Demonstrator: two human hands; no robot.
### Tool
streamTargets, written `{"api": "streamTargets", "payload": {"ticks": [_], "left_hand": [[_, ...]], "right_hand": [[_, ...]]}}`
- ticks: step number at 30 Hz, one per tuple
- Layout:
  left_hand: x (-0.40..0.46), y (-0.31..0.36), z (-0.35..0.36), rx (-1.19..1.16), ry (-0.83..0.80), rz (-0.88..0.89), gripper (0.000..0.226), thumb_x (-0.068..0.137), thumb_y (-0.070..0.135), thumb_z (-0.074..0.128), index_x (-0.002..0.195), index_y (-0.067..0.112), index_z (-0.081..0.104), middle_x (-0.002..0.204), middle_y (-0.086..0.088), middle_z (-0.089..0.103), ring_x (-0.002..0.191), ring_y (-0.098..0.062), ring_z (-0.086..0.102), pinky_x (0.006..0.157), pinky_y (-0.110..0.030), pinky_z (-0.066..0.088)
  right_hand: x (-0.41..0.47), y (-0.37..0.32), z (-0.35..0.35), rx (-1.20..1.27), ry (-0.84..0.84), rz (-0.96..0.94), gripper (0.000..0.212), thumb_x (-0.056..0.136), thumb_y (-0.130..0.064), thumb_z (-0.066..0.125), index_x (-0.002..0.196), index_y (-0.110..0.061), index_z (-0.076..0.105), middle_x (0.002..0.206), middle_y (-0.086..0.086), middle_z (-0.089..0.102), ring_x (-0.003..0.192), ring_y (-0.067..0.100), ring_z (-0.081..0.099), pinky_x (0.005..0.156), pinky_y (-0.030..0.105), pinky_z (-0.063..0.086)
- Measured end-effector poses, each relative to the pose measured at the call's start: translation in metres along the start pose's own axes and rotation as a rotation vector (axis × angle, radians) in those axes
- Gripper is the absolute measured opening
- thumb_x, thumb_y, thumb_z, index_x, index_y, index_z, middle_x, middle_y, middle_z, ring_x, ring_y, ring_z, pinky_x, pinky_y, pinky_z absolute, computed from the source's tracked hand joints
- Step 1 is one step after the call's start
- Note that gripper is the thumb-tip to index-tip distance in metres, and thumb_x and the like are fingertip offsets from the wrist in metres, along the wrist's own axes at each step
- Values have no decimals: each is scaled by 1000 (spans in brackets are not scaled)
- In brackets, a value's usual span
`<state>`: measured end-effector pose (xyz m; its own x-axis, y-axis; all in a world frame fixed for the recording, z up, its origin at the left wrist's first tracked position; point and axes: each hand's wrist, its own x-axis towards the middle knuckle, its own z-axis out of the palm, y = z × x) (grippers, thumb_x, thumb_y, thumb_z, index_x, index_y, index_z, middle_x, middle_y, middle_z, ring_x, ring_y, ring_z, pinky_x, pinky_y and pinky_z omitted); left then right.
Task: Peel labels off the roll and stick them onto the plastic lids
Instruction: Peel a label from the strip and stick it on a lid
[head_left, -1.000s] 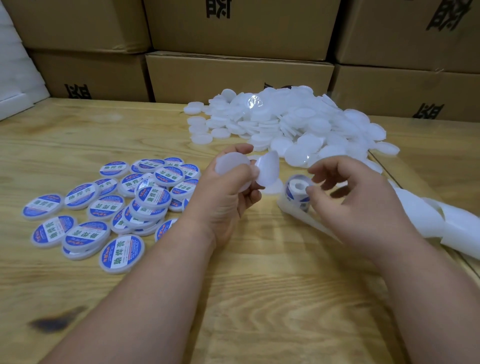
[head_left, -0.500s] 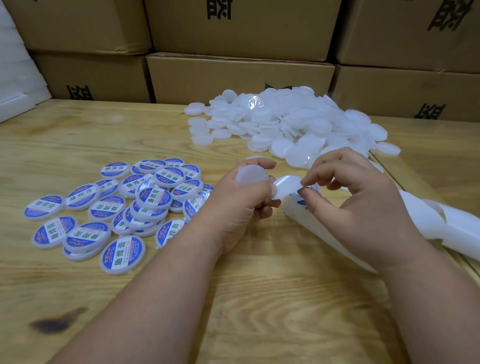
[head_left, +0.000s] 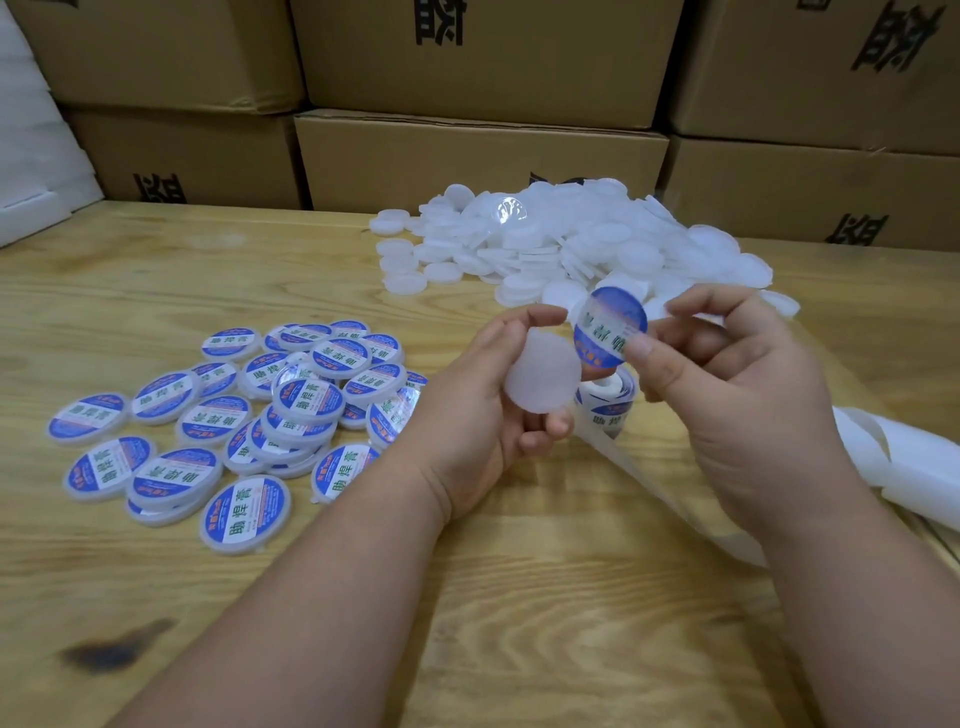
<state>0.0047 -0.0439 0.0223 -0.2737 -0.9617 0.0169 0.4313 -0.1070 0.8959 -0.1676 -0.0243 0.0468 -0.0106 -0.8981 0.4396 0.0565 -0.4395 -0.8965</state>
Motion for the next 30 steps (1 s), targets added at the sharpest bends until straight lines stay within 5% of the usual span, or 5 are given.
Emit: {"api": "streamTargets", "payload": {"ticks": [4,9,15,30], "left_hand": [[1,-2,3,-46,1,17,33,107,37,31,108,19,58,89,-9,64,53,-21,46,53,-30,16],[1,-3,2,-37,-61,41,33,98,25,29,112,15,57,75,-5,65,55,-22,48,55,-35,15],[0,-2,5,-2,-87,47,38,80,23,41,113,15,57,75,-6,63,56,-23,49,55,-36,15],[2,-4,5,47,-79,23,36,80,19,41,110,19,60,74,-6,65,54,-25,51,49,-31,22]], "right_hand": [[-3,-4,5,127,-119,123,37,82,-9,70,110,-18,48,73,-1,74,51,10,65,56,15,51],[-4,0,9,5,-104,217,33,91,1,68,111,-18,49,75,3,76,53,7,63,50,14,46],[-3,5,9,-66,-57,257,32,91,-2,71,111,-17,51,78,2,78,63,8,70,55,13,49],[-3,8,9,-138,-2,269,28,89,-7,74,107,-19,56,79,3,78,58,5,66,55,13,49]]}}
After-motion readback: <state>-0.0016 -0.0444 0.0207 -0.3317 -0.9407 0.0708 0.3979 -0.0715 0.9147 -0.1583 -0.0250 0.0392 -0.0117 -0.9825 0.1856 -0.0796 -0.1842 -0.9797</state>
